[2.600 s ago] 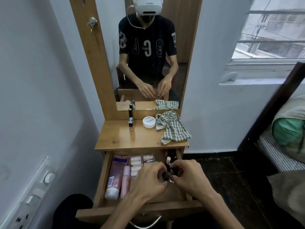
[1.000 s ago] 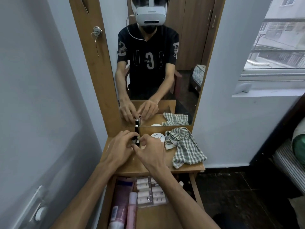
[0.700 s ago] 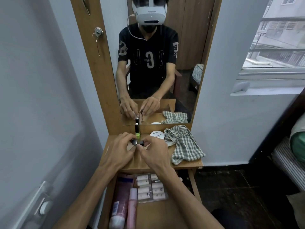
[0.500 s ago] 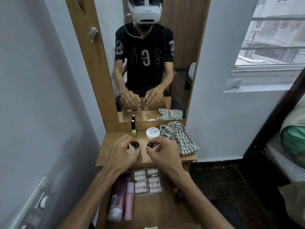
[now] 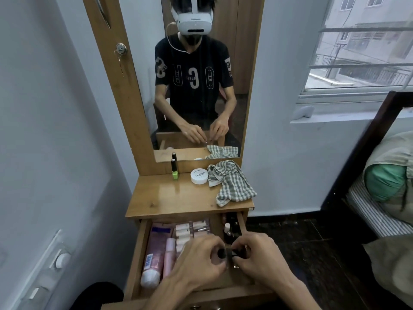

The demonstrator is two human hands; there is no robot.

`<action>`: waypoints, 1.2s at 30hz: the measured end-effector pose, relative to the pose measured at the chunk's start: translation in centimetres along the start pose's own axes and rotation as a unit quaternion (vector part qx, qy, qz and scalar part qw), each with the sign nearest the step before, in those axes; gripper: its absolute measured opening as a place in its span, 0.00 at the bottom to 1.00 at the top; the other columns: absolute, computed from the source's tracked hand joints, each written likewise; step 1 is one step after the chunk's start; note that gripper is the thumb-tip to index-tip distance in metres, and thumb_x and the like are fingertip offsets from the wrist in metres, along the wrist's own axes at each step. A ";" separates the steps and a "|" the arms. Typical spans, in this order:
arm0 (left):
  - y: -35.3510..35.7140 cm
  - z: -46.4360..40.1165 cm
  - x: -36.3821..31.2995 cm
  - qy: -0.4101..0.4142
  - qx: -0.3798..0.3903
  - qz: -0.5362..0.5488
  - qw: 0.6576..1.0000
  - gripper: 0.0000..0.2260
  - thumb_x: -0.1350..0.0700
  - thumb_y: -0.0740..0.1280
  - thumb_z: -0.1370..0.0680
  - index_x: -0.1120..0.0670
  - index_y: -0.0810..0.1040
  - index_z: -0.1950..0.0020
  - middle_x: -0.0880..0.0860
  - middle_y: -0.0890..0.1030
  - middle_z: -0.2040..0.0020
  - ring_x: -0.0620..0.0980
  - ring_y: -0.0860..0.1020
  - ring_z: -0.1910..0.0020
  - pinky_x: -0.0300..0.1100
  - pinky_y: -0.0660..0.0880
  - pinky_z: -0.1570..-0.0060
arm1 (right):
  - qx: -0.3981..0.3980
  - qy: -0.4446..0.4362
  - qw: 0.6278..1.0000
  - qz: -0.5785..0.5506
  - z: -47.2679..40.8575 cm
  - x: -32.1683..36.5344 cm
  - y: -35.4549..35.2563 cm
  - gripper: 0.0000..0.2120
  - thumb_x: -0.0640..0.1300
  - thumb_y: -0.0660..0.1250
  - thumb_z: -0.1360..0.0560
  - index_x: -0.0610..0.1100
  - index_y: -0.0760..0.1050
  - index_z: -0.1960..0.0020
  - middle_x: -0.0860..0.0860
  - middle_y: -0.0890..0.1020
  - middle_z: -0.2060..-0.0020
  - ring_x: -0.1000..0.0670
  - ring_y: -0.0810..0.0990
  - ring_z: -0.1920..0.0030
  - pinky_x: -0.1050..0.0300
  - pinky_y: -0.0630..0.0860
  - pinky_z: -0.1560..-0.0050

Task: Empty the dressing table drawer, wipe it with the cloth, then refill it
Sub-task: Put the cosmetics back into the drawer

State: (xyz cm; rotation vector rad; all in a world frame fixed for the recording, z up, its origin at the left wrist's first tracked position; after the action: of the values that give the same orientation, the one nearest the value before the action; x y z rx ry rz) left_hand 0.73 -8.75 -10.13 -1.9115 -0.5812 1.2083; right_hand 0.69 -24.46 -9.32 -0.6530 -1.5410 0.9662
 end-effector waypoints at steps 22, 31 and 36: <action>2.8 -0.9 0.2 0.004 0.083 -0.001 0.997 0.14 0.43 0.72 0.25 0.47 0.81 0.43 0.44 0.82 0.46 0.36 0.72 0.52 0.24 0.63 0.57 | 0.059 0.034 0.996 0.050 -0.3 -1.9 1.5 0.12 0.48 0.72 0.24 0.56 0.82 0.42 0.63 0.77 0.49 0.58 0.77 0.49 0.65 0.73 0.52; -3.5 -3.2 4.6 -0.071 -0.099 -0.018 0.992 0.04 0.49 0.71 0.24 0.45 0.83 0.50 0.38 0.82 0.59 0.33 0.78 0.58 0.30 0.76 0.56 | 0.040 0.062 0.995 0.063 -2.0 0.2 -0.6 0.12 0.46 0.71 0.27 0.56 0.82 0.45 0.61 0.78 0.59 0.56 0.78 0.55 0.65 0.73 0.59; -10.2 -6.8 8.4 -0.156 -0.227 -0.020 0.961 0.06 0.52 0.72 0.23 0.47 0.82 0.47 0.41 0.80 0.57 0.40 0.77 0.60 0.41 0.76 0.60 | -0.072 0.018 0.997 0.011 -6.4 3.3 -2.4 0.07 0.50 0.72 0.25 0.54 0.85 0.47 0.60 0.83 0.61 0.59 0.80 0.58 0.61 0.81 0.54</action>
State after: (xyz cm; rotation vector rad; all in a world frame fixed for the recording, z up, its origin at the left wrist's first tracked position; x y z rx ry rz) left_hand 10.81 0.77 -4.74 -2.0744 -1.1424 1.4555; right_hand 6.56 -21.49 -5.51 -0.7865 -1.5842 0.8589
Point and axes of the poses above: each hand's wrist, its own z-axis away from the middle knuckle, its own y-axis out of the palm, x = y × z, the point moved 7 cm from there along -z, towards the middle knuckle
